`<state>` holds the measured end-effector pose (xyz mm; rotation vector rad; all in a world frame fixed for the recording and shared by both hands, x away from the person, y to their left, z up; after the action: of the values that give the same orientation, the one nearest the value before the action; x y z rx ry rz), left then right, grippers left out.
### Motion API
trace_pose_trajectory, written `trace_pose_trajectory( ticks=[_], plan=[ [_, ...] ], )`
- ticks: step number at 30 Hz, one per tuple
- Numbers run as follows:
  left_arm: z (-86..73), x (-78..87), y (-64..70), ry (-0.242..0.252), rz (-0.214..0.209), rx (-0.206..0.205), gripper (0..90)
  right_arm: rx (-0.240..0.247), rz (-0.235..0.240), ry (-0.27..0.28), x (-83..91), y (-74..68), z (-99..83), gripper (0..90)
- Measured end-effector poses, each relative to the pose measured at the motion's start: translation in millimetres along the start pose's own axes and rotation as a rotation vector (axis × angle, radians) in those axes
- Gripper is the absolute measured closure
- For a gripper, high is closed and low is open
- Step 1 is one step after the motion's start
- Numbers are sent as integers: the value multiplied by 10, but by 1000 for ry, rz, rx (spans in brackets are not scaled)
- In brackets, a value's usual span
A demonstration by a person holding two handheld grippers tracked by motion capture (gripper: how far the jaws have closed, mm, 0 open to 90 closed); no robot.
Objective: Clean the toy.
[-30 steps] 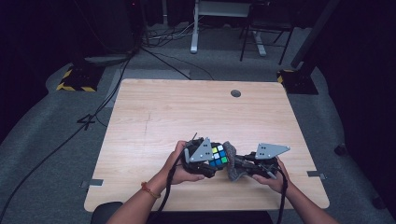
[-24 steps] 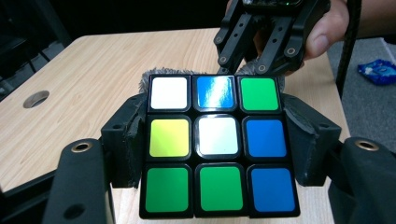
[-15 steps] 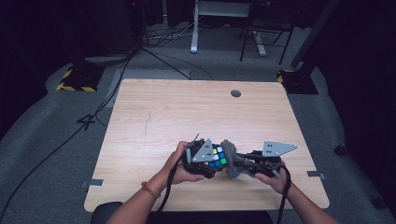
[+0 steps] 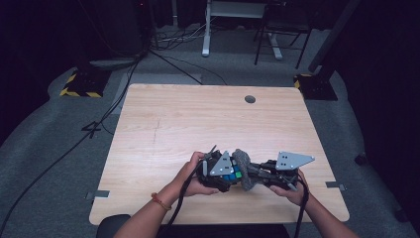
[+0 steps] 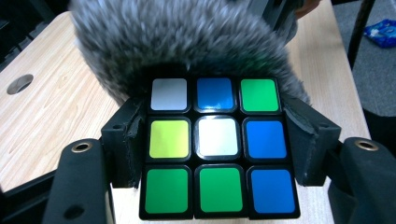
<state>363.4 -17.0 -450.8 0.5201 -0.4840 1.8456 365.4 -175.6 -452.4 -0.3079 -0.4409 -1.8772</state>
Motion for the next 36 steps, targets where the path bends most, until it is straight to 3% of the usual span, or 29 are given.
trace_pose_trajectory(
  ticks=[2, 5, 17, 22, 26, 29, 32, 36],
  plan=[
    [10, 16, -7, 10, -6, 0, 332, 21, -10, -35, -19, 6, -50, 769],
    [10, -1, 2, 8, -14, 1, 331, 2, 18, -16, -23, 2, -48, 770],
    [-22, -115, 49, -56, -41, -10, 325, 60, 39, 18, -25, -110, 108, 773],
    [-10, -82, 15, -46, -22, -6, 333, 72, -5, 2, -15, -79, 96, 769],
    [47, 25, -19, 5, 2, 6, 333, 28, -62, -23, 36, 47, -7, 764],
    [83, 95, -34, 43, 10, 13, 334, -2, -75, -70, 17, 130, -174, 762],
    [108, 132, -23, 73, 8, 14, 334, -60, -34, -89, -61, 162, -312, 760],
    [134, 146, 3, 102, -3, 11, 334, -79, 25, -66, -125, 119, -293, 760]
  ],
)
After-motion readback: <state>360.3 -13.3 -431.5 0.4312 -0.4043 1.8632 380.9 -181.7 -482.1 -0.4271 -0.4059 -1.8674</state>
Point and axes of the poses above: each handheld gripper's, and its own axes: x roughly backward along the jaws, z roughly out of its top, y roughly to its right, the point moved 6 cm from there along -x, roughly forward along the jaws, and after that the axes turned 8 degrees about x, right-handed, at the moved point
